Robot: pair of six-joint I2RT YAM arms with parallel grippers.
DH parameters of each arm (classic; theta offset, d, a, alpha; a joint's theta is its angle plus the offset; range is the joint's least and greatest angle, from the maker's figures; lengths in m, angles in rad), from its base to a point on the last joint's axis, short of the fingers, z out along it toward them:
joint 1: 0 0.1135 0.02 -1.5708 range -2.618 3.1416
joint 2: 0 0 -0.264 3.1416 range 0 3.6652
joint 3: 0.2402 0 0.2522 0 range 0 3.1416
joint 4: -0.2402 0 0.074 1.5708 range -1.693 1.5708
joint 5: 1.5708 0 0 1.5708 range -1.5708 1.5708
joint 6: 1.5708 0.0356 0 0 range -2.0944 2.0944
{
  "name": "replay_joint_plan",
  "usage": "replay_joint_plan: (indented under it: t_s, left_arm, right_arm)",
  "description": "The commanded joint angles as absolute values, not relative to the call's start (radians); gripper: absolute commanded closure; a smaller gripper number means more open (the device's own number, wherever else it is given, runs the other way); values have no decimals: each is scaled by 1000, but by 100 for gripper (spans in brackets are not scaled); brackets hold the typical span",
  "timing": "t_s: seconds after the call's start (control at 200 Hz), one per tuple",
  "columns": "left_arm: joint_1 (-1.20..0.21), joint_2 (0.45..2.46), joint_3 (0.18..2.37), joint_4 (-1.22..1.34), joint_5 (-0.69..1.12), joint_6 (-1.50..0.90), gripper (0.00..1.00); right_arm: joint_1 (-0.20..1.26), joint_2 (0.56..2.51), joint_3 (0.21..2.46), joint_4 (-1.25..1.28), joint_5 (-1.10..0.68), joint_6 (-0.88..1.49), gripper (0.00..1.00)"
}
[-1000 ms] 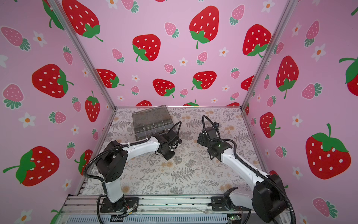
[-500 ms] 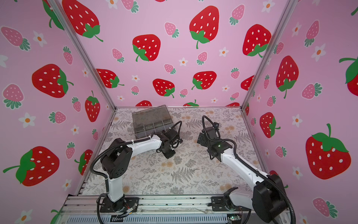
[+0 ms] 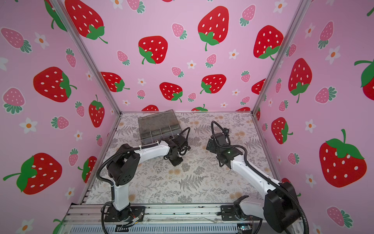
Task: Sort the screws and nuts into containers
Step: Pick up the screw at the center of the table.
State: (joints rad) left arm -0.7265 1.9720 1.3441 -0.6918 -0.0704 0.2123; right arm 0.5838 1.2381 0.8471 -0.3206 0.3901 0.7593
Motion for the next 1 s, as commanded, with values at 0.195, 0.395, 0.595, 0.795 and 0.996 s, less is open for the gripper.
replay_joint_plan:
  t_s: [0.195,0.395,0.595,0.795,0.996]
  left_arm:
    - [-709,2004,1354,-758,-52,220,72]
    - [-709,2029,1371,-776,-30,218,76]
    - [-709,2051,1388,-785,-15,217,82]
    - [-710,2063,1389,-796,-33,212,93]
    - [-712,2059,1393,-805,-37,207,99]
  right_arm:
    - [577,1198,839,-374,452,801,0]
    - [577,1177,838,-387,480,811,0]
    - [577,1170,835,-387,482,816,0]
    - [577,1169,831,-388,485,822,0]
    - [577,1165,836,-381,481,819,0]
